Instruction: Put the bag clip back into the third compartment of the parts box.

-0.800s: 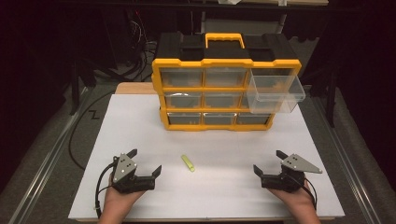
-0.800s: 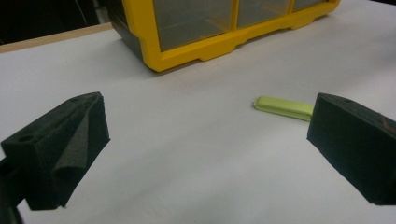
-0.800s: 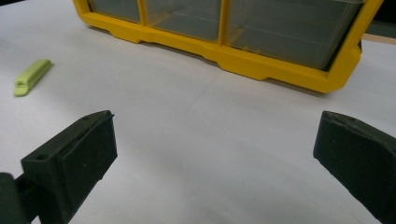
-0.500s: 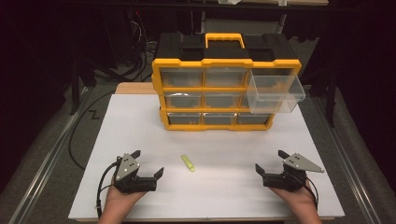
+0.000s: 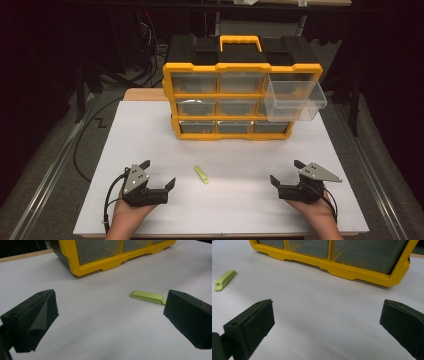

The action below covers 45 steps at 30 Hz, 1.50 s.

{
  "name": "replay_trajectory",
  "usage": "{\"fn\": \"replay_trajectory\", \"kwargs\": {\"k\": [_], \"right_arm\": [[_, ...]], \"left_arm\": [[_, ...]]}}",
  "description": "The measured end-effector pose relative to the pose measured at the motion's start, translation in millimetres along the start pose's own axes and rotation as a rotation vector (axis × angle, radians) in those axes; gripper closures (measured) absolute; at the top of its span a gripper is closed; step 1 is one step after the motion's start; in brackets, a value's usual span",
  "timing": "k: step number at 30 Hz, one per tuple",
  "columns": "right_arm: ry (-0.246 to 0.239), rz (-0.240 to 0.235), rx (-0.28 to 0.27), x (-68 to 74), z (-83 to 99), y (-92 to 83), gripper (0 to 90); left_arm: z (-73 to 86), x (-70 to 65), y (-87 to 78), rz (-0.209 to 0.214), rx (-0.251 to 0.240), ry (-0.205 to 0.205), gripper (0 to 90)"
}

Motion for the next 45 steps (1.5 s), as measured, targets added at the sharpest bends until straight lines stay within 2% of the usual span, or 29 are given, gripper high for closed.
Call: {"fn": "replay_trajectory", "kwargs": {"k": [11, 22, 26, 36, 43, 45], "right_arm": [[-0.027, -0.033, 0.033, 18.4, -5.1, 17.2, 0.0], [-0.105, -0.074, 0.058, 46.7, -13.1, 38.1, 0.0], [-0.119, -0.086, 0.074, 53.6, -14.1, 44.3, 0.0], [-0.146, -0.159, 0.112, 82.6, -21.6, 67.2, 0.5], [-0.164, -0.199, 0.129, 100.5, -26.0, 78.3, 6.5], [-0.175, -0.209, 0.131, 109.7, -28.6, 83.7, 12.0]], "left_arm": [[-2.1, -0.4, 0.5, 0.008, -0.008, -0.001, 0.3], [-2.5, -0.9, 1.0, 0.009, -0.01, 0.012, 0.3], [-2.3, -1.4, 1.3, 0.007, -0.007, 0.022, 0.3], [-3.2, -1.3, 0.9, 0.015, -0.016, 0.02, 0.3], [-3.8, -1.8, 0.9, 0.023, -0.022, 0.019, 0.3], [-4.3, -2.2, 0.3, 0.028, -0.027, 0.015, 0.3]]}}
Point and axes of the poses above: each handheld gripper's, and its own axes: y roughly forward along the jaws, z roughly out of its underside, x roughly to its left, the point moved 7 cm from there along y, roughly forward along the jaws, and after that the axes turned 1 degree about x, right-handed, at the moved point
